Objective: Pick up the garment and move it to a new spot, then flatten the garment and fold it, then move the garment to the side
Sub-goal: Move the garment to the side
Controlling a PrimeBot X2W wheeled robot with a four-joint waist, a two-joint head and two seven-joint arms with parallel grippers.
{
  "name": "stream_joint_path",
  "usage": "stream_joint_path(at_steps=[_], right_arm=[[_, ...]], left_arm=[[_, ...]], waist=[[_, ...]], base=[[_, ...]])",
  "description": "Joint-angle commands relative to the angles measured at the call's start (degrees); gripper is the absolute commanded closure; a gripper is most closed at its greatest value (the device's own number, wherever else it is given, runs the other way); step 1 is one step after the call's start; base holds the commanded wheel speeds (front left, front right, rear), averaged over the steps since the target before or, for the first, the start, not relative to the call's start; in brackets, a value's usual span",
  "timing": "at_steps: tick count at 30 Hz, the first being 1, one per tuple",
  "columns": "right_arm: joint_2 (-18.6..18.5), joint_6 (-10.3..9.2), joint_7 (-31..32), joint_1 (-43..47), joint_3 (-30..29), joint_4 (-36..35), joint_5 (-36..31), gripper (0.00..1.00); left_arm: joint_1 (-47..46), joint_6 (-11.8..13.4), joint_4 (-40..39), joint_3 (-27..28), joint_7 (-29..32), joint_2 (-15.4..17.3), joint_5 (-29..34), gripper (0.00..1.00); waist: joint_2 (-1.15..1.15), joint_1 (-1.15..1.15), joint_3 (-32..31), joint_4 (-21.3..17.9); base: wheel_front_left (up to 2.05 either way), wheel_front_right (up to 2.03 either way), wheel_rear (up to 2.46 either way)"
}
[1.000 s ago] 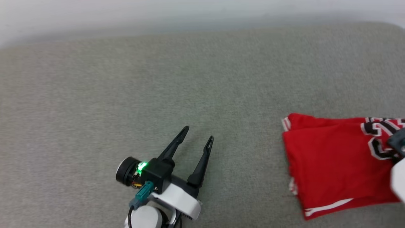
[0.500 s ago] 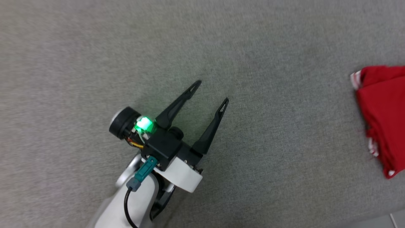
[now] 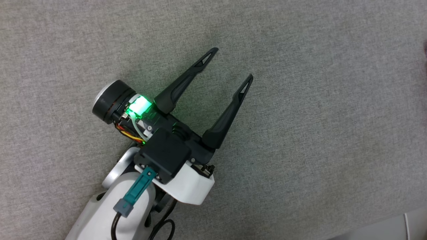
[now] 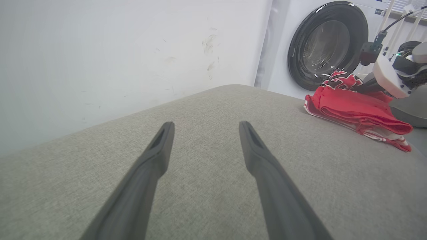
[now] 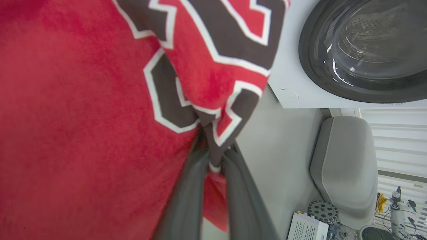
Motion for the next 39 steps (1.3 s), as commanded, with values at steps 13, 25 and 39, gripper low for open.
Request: stream_joint_path(at_steps=[13, 25, 39], right_arm=[[2.09, -0.13, -2.89, -3.26, -0.07, 3.22, -4.14, 0.00], [8.20, -0.12, -3.22, 3.85, 2.68, -16.01, 4.23, 0.00], [22.06, -0.12, -14.02, 21.87, -0.05, -34.97, 11.17, 0.00]], left_arm=[[2.36, 2.35, 2.10, 0.96, -2.93, -0.72, -1.89, 0.00], [11.64, 8.73, 11.64, 7.02, -8.17, -1.23, -6.53, 0.00], [22.17, 12.41, 17.33, 12.93, -10.38, -2.52, -10.84, 0.00]], waist=[[0.00, -0.01, -7.36, 2.34], [0.00, -0.01, -23.67, 7.00], [0.00, -0.01, -35.18, 12.62]], base=[[0.00, 0.00, 0.00], [0.00, 0.00, 0.00], [0.00, 0.00, 0.00]])
